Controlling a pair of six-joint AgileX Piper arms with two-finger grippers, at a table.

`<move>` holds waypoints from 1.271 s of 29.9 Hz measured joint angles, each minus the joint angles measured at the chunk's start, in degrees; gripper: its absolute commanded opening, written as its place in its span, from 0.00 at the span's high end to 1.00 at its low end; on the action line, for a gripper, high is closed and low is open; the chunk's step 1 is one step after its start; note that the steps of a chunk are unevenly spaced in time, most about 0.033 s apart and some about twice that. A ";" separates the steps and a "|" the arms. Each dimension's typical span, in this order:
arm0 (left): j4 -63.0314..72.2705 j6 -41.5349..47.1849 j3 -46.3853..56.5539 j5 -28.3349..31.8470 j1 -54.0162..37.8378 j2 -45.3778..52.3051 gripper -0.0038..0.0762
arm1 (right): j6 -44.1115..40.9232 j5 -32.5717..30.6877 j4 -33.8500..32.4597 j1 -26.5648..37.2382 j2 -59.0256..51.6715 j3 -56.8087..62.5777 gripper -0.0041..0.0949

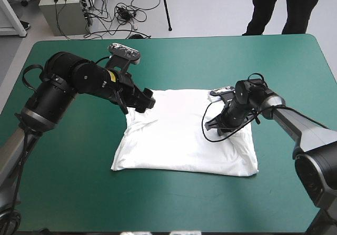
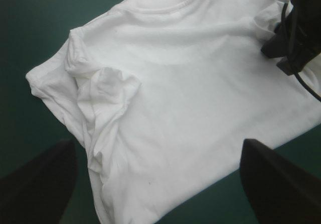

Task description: Fold the cloth

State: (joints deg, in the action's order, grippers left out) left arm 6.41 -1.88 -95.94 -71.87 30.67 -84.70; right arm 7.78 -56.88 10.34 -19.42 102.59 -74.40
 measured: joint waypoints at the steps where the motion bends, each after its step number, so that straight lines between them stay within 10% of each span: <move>1: -0.35 0.12 0.00 0.00 0.00 0.00 0.16 | -0.12 -1.97 -0.27 0.00 0.08 -1.05 0.42; 21: -10.72 9.33 2.40 0.11 0.00 4.08 0.16 | -11.67 -13.43 -19.72 0.00 -17.83 -8.99 0.44; 38: -10.55 22.45 38.25 6.63 0.00 12.57 0.16 | -19.63 -14.76 -21.85 0.00 -45.32 3.87 0.44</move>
State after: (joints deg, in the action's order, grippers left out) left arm -4.15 20.57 -57.69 -65.25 30.67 -72.14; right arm -11.85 -71.65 -11.51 -19.42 57.28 -70.53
